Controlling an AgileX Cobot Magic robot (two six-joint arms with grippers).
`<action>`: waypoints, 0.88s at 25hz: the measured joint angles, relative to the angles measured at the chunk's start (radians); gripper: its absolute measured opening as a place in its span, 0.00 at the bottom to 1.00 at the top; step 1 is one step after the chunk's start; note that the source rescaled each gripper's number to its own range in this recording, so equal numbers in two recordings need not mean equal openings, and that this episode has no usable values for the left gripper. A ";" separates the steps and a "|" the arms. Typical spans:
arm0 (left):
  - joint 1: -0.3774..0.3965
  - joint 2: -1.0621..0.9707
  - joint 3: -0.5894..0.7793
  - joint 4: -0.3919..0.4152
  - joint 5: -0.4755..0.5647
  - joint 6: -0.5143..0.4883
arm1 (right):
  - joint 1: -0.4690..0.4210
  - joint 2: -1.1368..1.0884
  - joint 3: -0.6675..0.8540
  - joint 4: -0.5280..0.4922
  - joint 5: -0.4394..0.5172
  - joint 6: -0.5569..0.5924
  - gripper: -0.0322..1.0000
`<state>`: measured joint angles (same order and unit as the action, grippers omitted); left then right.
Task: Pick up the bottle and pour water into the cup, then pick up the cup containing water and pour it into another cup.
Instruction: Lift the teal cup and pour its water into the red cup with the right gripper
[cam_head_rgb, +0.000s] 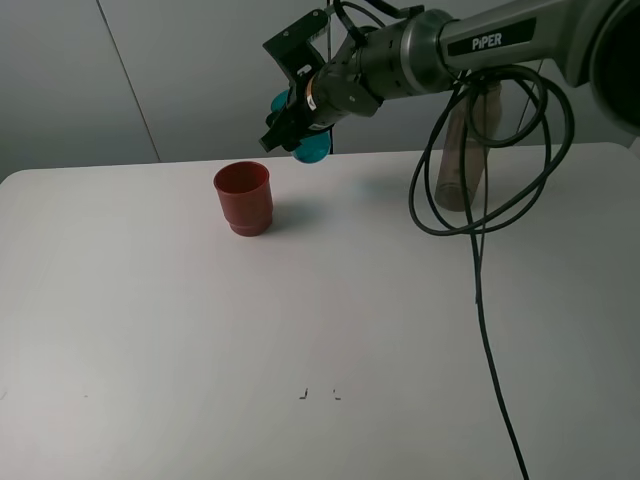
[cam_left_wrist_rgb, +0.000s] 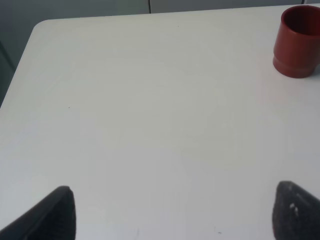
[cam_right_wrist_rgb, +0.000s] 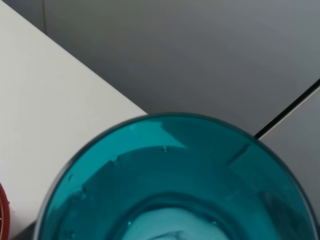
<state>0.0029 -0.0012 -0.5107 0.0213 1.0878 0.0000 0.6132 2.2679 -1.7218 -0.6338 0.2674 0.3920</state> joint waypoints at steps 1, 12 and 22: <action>0.000 0.000 0.000 0.000 0.000 0.000 | 0.005 0.000 -0.004 0.015 0.010 -0.017 0.12; 0.000 0.000 0.000 0.000 0.000 0.000 | 0.028 0.001 -0.044 -0.015 0.040 -0.097 0.12; 0.000 0.000 0.000 0.000 0.000 0.000 | 0.037 0.001 -0.044 -0.138 0.042 -0.099 0.12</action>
<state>0.0029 -0.0012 -0.5107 0.0213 1.0878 0.0000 0.6499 2.2686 -1.7655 -0.7720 0.3092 0.2935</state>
